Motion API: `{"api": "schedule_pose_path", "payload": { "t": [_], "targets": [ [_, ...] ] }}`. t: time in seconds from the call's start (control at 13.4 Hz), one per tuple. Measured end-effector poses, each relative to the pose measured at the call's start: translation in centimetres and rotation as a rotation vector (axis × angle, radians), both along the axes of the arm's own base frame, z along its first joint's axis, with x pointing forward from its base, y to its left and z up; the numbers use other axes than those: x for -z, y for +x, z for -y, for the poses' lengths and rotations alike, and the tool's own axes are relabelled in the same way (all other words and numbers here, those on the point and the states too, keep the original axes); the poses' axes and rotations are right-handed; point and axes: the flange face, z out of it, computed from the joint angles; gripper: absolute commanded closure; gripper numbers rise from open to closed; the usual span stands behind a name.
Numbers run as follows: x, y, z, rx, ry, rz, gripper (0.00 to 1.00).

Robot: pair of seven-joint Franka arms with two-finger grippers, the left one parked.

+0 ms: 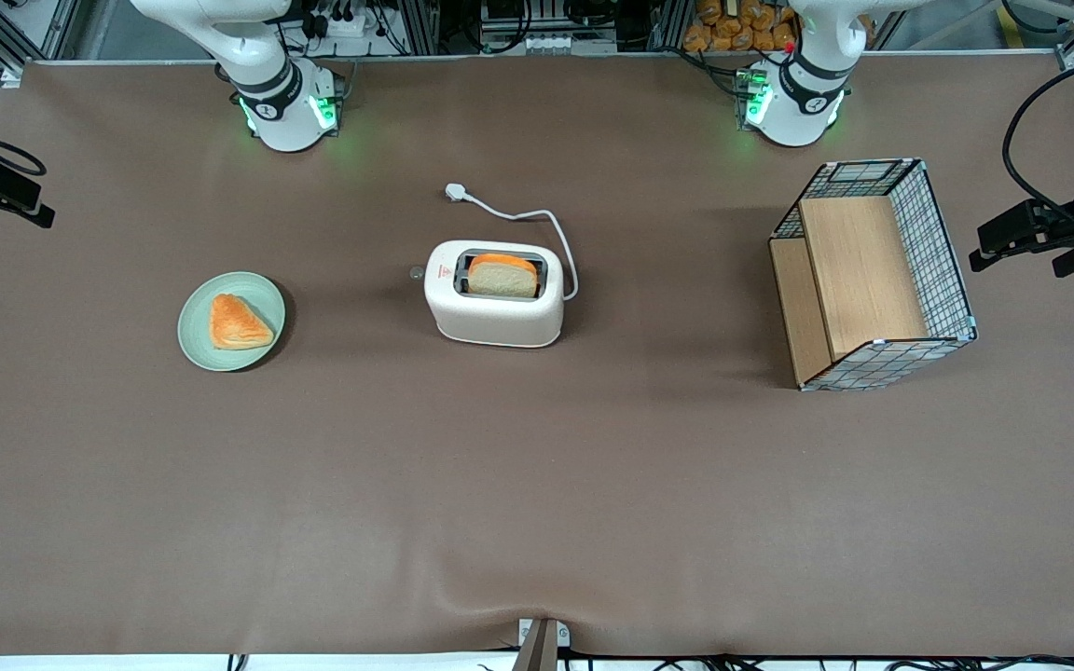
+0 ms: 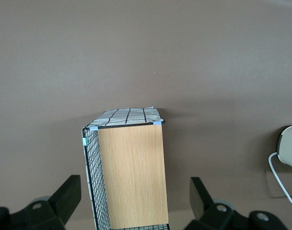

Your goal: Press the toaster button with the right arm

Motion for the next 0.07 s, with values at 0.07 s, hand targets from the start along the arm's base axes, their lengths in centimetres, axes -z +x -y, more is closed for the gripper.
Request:
{"api": "schedule_pose_path", "payload": {
  "t": [0.07],
  "targets": [
    [0.00, 0.00, 0.04, 0.001, 0.000, 0.000, 0.00]
  ]
}}
